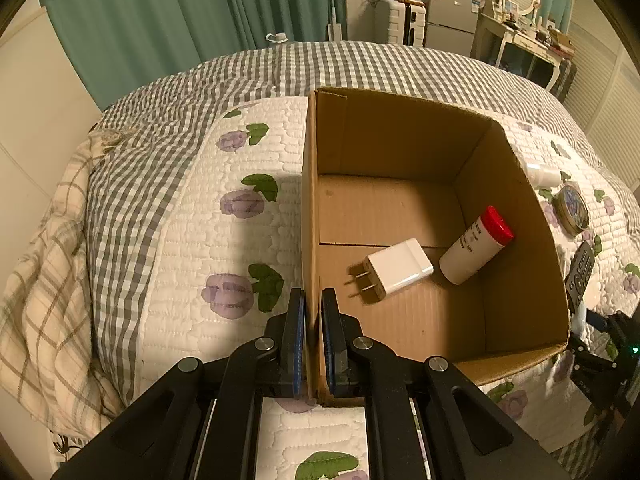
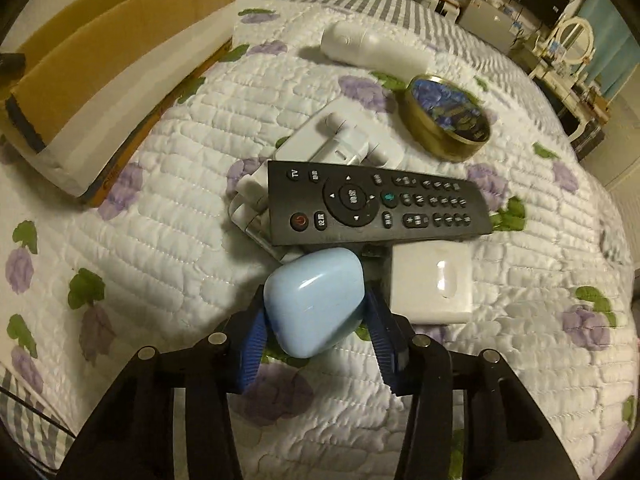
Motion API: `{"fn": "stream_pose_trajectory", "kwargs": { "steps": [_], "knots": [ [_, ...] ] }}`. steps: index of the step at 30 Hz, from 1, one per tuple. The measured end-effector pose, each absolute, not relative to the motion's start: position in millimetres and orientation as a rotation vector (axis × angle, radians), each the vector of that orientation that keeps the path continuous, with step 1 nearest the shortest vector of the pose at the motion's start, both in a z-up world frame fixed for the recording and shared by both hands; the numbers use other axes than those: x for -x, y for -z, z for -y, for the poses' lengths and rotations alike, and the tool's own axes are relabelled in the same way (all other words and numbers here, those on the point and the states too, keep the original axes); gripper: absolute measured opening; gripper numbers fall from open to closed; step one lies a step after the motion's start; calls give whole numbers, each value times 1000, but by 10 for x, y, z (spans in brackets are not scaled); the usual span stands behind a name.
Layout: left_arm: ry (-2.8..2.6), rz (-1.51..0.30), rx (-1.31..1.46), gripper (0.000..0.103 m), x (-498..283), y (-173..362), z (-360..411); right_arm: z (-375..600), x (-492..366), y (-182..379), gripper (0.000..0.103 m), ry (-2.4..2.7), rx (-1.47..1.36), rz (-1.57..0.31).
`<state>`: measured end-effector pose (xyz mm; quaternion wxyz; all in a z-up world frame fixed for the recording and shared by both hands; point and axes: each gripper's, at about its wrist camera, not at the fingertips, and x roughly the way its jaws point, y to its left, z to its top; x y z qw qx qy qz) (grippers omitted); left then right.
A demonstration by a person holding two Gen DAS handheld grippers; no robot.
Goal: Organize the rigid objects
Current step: 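Return the right tool and grasp the light-blue earbud case, then carry the earbud case into the box and open the right tool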
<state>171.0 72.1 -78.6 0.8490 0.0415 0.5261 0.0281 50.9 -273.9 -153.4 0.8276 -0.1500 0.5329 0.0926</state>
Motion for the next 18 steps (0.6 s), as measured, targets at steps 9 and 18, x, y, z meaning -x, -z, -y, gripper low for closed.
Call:
{"fn": "stream_pose_trajectory", "kwargs": {
  "steps": [9,18],
  "knots": [
    [-50,-1104,-91,8,-1696,792,-708,2716,-403,1067,46,-230,305,-1029],
    [-46,-1104,-90,8,-1690,796,-711,2433,-568,122,46,-329,301,-837]
  ]
}}
